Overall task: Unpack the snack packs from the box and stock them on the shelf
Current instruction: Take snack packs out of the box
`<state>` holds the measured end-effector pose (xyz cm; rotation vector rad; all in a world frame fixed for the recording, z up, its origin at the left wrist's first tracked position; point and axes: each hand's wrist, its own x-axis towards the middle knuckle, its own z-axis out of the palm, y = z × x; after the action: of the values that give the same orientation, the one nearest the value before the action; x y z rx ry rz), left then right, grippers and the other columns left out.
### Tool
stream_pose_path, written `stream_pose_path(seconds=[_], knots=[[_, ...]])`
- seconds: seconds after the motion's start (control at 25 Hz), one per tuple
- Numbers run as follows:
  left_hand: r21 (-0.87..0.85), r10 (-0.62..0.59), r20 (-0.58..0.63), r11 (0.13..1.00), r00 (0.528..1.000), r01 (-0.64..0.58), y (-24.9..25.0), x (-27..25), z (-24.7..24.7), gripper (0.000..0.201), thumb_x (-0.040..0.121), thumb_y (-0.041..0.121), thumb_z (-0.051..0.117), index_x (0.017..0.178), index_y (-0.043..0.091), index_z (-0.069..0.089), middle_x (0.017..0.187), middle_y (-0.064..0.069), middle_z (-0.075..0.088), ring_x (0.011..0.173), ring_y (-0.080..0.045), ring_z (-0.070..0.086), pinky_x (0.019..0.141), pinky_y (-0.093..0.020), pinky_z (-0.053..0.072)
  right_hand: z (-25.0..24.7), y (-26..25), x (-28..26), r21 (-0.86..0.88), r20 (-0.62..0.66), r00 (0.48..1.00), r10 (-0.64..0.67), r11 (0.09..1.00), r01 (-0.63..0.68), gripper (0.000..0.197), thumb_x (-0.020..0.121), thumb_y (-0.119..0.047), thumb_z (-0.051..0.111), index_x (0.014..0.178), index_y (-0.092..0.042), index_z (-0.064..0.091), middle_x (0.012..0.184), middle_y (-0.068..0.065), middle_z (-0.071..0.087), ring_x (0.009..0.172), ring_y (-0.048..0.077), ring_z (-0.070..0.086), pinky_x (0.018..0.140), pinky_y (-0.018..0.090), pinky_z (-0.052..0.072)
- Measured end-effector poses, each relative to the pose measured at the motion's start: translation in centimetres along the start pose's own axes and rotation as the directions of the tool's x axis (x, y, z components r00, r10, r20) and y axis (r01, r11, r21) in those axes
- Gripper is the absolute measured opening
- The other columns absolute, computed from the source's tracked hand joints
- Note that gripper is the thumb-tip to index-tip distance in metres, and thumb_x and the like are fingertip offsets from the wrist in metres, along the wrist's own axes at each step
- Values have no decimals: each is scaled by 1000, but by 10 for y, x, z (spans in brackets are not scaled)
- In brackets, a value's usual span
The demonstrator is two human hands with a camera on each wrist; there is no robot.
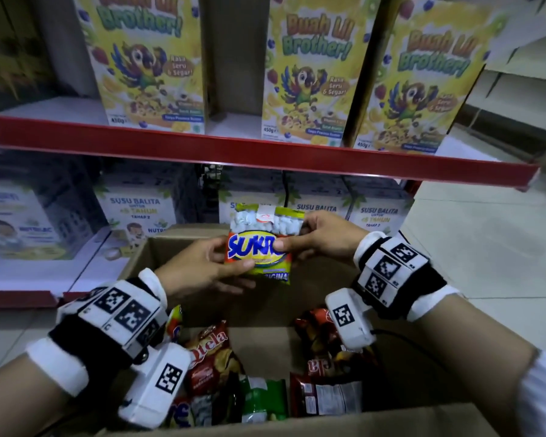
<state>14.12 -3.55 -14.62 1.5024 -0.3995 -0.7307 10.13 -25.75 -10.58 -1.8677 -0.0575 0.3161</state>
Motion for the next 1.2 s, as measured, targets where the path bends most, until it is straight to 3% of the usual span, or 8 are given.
stream_pose_path(seconds=[0.16,0.32,0.44,0.64,0.76,0.92,1.08,1.2], knots=[[-53,5,17,999,1000,-4,-7,4,4,85,33,51,92,108,19,65,100,-6,75,87,-19,73,62,-38,60,0,8,-2,-63,-6,999,53,997,-54,33,85,-3,67,57,-19,73,59,-6,70,53,3,65,49,13,49],[-44,-42,-163,998,986,35,-15,14,7,36,77,20,71,111,12,62,82,-4,76,65,-18,73,53,-35,60,-6,36,-1,-225,47,963,267,942,-250,36,84,-12,68,118,-6,61,104,8,68,89,19,66,76,24,55],[-52,-66,-266,997,962,54,-21,19,2,23,87,16,64,110,14,61,83,-4,73,63,-14,71,53,-32,60,-13,73,-7,-660,-71,906,417,661,-356,59,78,-36,75,129,-16,55,124,1,62,107,17,58,95,29,46],[-64,-78,-287,996,955,62,-22,20,-1,12,87,18,64,99,19,62,84,-4,72,70,-15,70,51,-31,60,10,138,-21,-798,-168,774,610,377,-470,75,81,-58,63,143,-25,37,143,4,46,129,23,46,110,36,35],[-66,-100,-316,994,943,84,-19,21,-1,12,90,18,62,101,15,59,87,-7,70,70,-19,69,47,-28,58,23,145,-21,-849,-156,891,426,403,-341,59,96,-43,46,148,-25,28,154,1,28,141,21,29,115,31,19],[-42,-153,-355,988,922,147,-10,20,-5,12,93,18,58,92,6,59,69,-10,70,49,-18,66,36,-26,52,4,109,-15,-831,-113,794,598,381,-405,40,96,-26,51,130,-7,49,132,0,51,119,16,49,94,29,39],[-71,-158,-373,987,914,141,5,13,-9,14,95,20,54,92,5,56,63,-11,70,49,-22,65,36,-28,52,-16,16,-22,-528,-41,892,450,748,-401,43,89,-15,59,131,-7,51,124,17,62,111,32,60,95,41,48],[-130,-129,-352,988,927,88,18,4,-4,16,96,25,52,99,10,58,69,-10,73,62,-24,69,52,-40,58,-9,-44,-38,-573,-142,971,194,783,-240,53,84,-24,64,134,-20,47,125,4,62,111,24,61,91,32,49]])
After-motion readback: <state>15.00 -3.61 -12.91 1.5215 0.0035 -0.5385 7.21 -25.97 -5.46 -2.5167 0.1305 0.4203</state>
